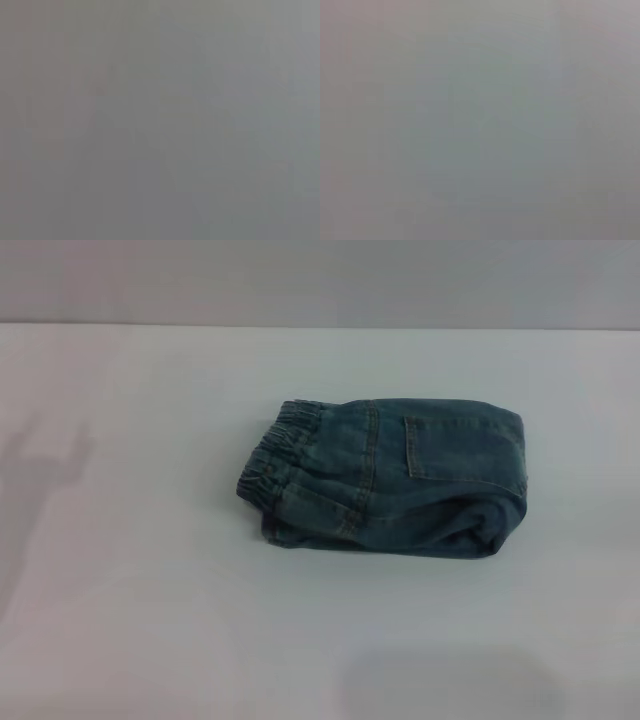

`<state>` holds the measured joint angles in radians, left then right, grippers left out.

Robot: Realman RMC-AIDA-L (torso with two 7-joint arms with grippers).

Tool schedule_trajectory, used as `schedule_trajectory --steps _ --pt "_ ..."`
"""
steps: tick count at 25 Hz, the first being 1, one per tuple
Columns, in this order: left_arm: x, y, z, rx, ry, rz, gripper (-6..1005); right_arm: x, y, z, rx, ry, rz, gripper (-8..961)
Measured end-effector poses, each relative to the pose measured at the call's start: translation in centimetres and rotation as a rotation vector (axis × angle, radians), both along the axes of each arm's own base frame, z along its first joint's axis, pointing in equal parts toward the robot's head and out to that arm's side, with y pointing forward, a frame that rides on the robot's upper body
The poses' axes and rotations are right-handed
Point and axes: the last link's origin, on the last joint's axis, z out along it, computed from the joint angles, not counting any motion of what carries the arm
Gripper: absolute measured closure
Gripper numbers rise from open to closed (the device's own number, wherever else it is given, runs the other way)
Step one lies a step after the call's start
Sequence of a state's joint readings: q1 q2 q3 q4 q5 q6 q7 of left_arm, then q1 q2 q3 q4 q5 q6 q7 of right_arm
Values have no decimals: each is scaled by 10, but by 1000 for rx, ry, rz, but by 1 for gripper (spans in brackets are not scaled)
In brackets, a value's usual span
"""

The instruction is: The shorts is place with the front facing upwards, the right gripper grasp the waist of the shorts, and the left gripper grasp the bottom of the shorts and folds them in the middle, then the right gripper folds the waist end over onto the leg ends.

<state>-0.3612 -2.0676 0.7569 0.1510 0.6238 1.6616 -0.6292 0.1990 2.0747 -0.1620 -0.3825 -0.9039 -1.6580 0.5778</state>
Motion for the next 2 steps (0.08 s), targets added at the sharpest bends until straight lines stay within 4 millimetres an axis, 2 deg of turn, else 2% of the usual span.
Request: schedule_trajectory --steps 2 --pt "-6 -6 1 21 0 27 308 7 -6 -7 90 -38 -102 454"
